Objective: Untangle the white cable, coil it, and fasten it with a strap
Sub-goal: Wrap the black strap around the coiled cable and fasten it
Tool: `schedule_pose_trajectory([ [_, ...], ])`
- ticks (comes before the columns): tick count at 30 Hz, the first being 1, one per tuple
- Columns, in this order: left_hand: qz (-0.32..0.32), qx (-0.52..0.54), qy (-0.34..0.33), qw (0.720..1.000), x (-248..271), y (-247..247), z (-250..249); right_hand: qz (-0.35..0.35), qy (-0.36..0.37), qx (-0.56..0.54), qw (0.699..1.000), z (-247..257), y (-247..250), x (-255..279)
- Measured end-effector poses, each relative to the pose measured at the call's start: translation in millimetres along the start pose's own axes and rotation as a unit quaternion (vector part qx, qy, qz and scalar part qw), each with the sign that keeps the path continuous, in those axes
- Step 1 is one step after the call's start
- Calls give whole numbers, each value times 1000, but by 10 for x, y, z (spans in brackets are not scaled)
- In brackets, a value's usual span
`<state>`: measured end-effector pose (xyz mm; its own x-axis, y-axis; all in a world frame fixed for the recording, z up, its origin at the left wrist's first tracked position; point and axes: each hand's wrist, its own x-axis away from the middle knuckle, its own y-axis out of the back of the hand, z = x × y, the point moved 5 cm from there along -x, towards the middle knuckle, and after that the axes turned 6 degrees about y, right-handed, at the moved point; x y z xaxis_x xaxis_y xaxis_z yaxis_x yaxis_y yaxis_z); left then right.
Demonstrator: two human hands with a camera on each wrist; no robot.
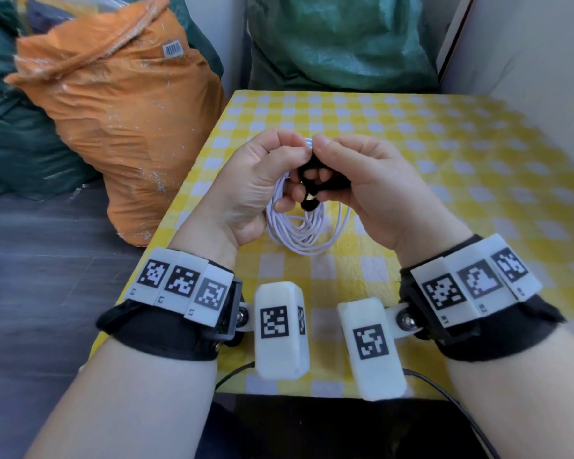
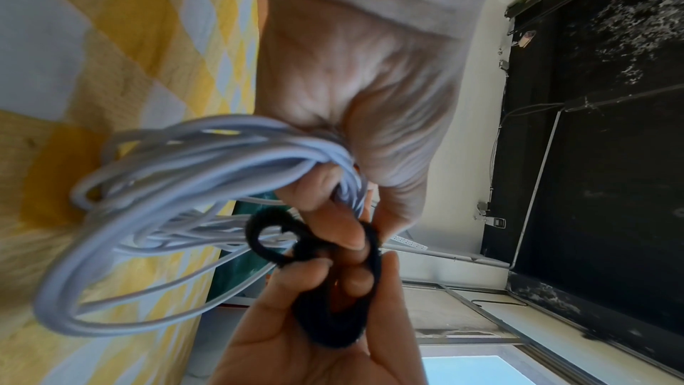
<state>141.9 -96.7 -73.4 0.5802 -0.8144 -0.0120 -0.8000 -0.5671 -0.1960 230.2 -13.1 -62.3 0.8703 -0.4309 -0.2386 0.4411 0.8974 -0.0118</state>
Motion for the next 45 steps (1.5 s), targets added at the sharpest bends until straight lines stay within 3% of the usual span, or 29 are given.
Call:
schedule_pose_trajectory([
  [7,-16,-10,-21,1000,-7,-12,-27,-5,-14,-85,996,-60,70,-17],
  [15,-115,37,-35,992,-32,122,-35,-29,-55,-212,975,-96,-5,-4],
  [18,-130,124,-12,984,-60,170,22,-23,-58,-260,964,-90,-40,5],
  [24,-105,289,22,951,-96,208,47,61,-63,-342,936,-18,-166,36],
  [27,-88,320,32,943,-81,186,45,77,-62,-376,921,-24,-216,53],
  [31,-120,321,35,939,-68,257,34,37,-59,-409,910,-27,-158,42],
  [35,-139,271,24,952,-59,278,17,-15,-64,-367,928,3,-94,44],
  [39,-127,169,-6,977,-20,262,-33,8,-110,-123,986,32,-54,55],
  [42,-85,124,-7,989,16,205,-59,60,-134,24,989,10,-107,68],
  [45,-58,105,-1,993,23,145,-53,74,-137,48,987,-40,-135,60],
])
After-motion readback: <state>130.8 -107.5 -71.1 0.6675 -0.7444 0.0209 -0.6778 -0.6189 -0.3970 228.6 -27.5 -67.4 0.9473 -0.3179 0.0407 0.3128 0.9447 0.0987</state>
